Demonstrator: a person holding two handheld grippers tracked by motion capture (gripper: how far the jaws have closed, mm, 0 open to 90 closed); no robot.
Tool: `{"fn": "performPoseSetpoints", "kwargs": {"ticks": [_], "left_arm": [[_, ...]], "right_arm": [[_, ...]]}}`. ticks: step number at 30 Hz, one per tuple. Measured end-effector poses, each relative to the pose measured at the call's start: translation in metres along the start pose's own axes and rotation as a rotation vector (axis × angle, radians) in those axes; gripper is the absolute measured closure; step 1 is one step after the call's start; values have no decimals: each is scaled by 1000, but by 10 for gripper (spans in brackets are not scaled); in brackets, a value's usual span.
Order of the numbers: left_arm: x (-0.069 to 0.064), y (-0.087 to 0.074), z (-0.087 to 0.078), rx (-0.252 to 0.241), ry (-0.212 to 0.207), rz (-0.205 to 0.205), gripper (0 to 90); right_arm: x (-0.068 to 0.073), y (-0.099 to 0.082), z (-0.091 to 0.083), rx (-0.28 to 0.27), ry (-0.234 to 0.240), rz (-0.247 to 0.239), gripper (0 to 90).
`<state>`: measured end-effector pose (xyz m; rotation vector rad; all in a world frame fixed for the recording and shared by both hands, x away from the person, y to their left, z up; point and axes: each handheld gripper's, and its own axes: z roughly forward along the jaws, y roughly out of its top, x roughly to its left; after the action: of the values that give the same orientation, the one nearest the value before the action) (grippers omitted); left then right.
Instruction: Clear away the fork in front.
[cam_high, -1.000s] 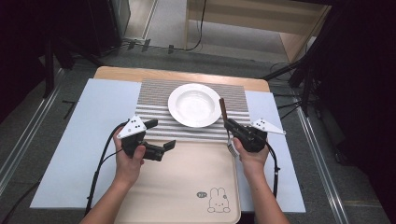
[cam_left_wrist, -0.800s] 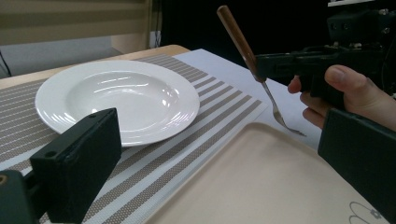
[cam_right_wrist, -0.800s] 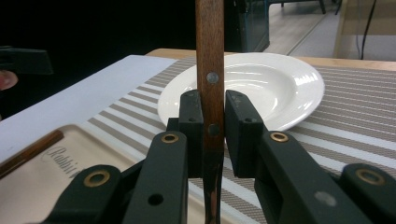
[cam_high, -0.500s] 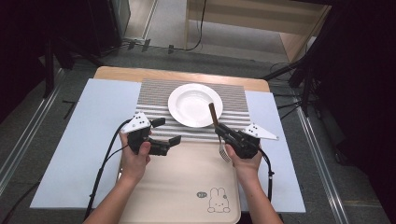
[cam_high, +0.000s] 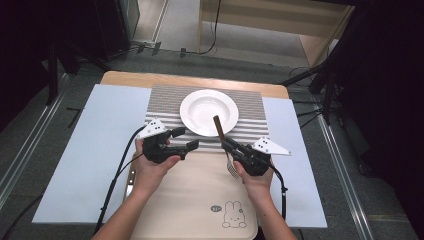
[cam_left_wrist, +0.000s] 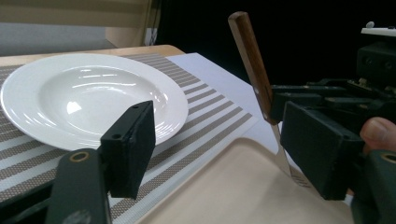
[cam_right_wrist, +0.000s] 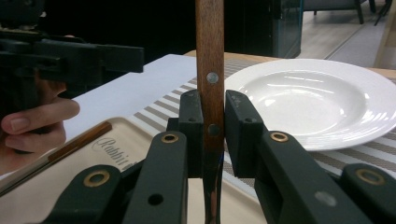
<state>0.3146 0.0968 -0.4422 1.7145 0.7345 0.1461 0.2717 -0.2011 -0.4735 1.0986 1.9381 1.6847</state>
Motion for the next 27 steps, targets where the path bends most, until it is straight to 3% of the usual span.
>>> {"fn": "performPoseSetpoints", "kwargs": {"ticks": [9, 14, 17, 19, 27], "left_arm": [[-7, 3, 8, 10, -13, -10, 372], [-9, 4, 12, 10, -45, -42, 391], [-10, 4, 13, 6, -40, -49, 412], [-11, 5, 14, 8, -21, -59, 473], [-14, 7, 18, 9, -40, -73, 528]], "right_arm": [[9, -5, 7, -3, 22, -18, 767], [15, -7, 10, -1, 33, -36, 767], [17, -8, 11, 1, 36, -38, 767], [19, -8, 12, 3, 40, -43, 767], [24, -9, 15, 6, 47, -57, 767]]}}
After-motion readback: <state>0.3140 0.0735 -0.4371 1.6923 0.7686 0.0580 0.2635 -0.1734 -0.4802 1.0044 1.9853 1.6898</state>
